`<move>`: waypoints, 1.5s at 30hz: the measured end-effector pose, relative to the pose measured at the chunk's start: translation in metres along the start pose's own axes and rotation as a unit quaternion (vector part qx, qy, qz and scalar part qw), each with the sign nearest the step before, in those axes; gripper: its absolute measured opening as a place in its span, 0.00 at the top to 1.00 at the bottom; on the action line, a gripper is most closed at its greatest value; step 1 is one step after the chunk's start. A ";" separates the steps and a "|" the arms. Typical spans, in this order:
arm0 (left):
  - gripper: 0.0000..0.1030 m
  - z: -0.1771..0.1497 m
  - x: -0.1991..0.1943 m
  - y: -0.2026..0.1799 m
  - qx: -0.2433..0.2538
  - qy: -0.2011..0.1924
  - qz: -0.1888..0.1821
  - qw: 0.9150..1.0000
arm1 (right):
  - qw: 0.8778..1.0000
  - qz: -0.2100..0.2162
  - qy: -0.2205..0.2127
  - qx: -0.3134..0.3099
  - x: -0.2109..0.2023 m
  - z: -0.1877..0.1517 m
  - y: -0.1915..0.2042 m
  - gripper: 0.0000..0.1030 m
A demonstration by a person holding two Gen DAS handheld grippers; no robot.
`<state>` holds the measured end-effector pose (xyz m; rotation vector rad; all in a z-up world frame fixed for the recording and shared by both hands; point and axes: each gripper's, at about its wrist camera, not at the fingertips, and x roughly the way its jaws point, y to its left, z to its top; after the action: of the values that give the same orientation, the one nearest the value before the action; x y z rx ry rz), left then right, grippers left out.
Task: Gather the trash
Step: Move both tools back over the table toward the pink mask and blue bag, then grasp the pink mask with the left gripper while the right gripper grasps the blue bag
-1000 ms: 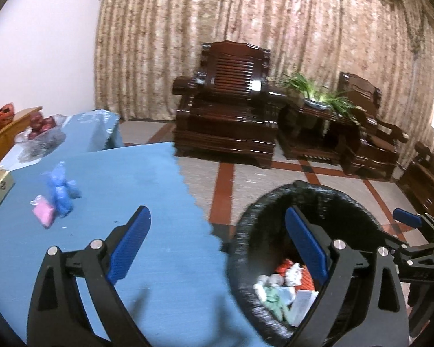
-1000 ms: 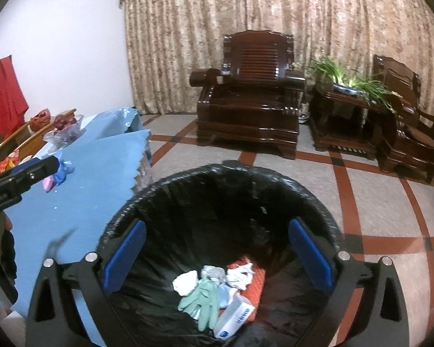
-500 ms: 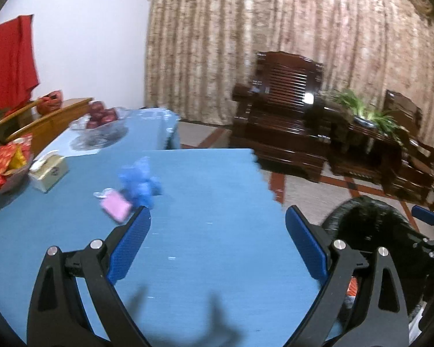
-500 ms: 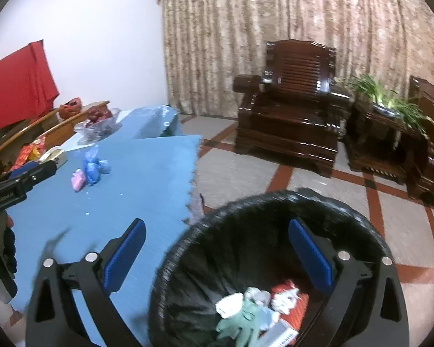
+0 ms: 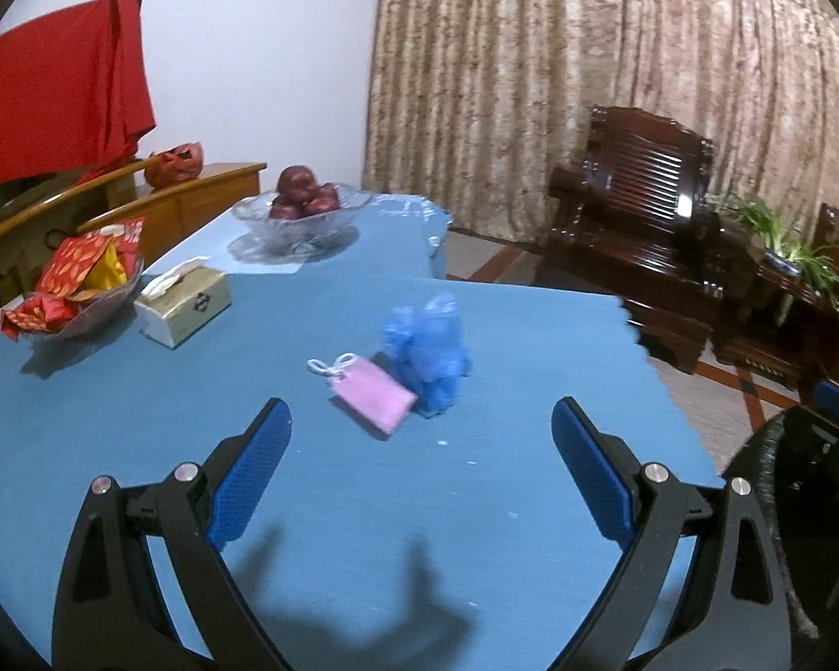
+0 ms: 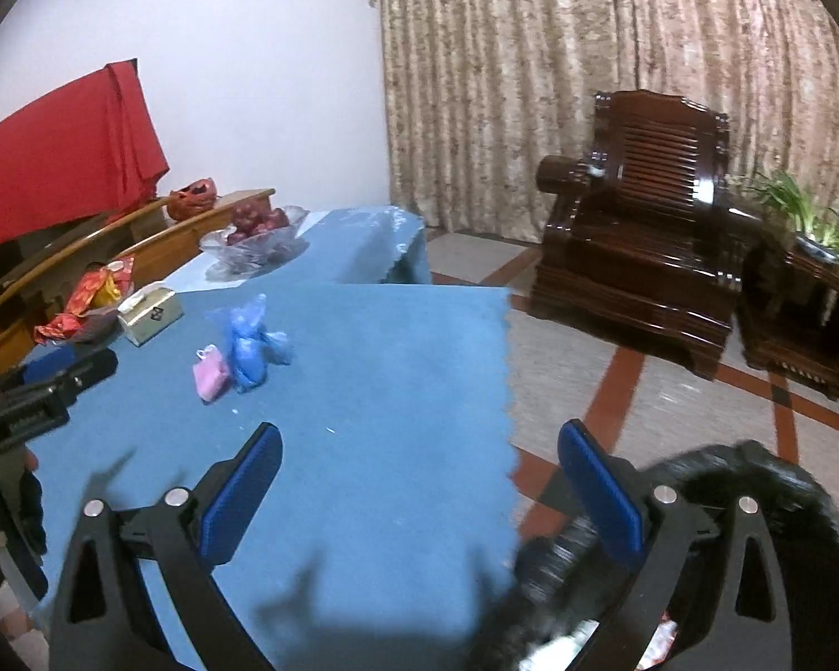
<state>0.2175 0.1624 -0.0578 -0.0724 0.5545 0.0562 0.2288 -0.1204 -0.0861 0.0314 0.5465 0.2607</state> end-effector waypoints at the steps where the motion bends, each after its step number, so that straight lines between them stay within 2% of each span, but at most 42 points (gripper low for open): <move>1: 0.11 -0.001 0.006 0.006 -0.001 0.003 0.005 1.000 | 1.000 0.002 0.000 0.000 0.006 0.001 0.005 0.06; 8: 0.11 -0.006 0.047 0.033 -0.018 0.026 0.024 0.999 | 1.000 0.010 0.014 -0.004 0.057 0.008 0.029 0.06; 16: 0.11 -0.009 0.101 0.039 -0.020 0.062 0.029 0.997 | 0.999 0.007 0.031 -0.010 0.103 0.012 0.041 0.06; 28: 0.11 -0.015 0.156 0.034 -0.008 0.116 0.035 0.993 | 0.999 0.012 0.047 -0.009 0.134 0.012 0.043 0.06; 34: 0.11 -0.019 0.171 0.039 -0.015 0.145 0.046 0.988 | 0.999 0.015 0.050 -0.009 0.141 0.012 0.044 0.06; 38: 0.11 -0.019 0.168 0.050 -0.034 0.146 0.059 0.987 | 0.998 0.016 0.052 -0.009 0.144 0.011 0.045 0.06; 45: 0.11 -0.023 0.149 0.073 -0.039 0.141 0.078 0.986 | 0.998 0.019 0.051 -0.017 0.146 0.012 0.051 0.06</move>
<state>0.3265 0.2384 -0.1593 -0.1133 0.8405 0.2229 0.3426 -0.0336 -0.1456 -0.0051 0.6430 0.3108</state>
